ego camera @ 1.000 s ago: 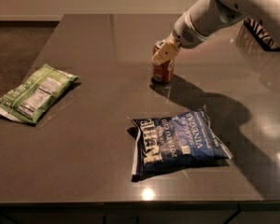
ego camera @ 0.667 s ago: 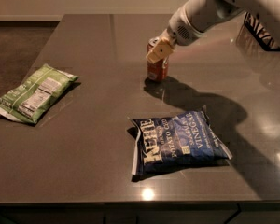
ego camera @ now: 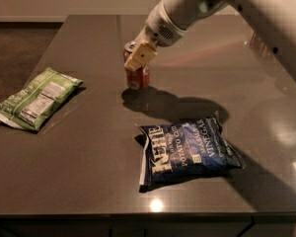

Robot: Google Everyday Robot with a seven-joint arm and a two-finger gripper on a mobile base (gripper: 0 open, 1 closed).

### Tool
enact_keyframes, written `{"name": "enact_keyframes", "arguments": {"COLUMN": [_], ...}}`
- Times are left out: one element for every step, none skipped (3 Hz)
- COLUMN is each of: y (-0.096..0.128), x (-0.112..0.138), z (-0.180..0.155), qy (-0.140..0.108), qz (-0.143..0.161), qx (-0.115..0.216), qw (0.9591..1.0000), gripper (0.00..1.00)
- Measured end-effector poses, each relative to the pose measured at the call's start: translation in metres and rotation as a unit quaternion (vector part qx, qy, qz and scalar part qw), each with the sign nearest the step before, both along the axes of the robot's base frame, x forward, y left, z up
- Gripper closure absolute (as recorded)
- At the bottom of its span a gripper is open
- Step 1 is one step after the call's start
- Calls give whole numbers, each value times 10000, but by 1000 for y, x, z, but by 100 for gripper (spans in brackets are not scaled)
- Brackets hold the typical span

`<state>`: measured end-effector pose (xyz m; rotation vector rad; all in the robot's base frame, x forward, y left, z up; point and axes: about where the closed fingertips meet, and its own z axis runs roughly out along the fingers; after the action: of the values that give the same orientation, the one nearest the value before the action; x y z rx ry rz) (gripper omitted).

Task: Move coke can near green jalapeno chip bag

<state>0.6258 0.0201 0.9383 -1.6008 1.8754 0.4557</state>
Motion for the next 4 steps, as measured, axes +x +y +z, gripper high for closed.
{"name": "enact_keyframes", "arguments": {"y": [42,78,103,123], "x": [-17,-30,-39,-46], "z": [2,2,-2,-8], "qy": [-67,-142,-148,-114], "qz": [569,1006,1282,1476], "qx": [-45,-83,-102,-117], "qw": [9983,9948,9916,9889], "gripper": [100,100,100,82]}}
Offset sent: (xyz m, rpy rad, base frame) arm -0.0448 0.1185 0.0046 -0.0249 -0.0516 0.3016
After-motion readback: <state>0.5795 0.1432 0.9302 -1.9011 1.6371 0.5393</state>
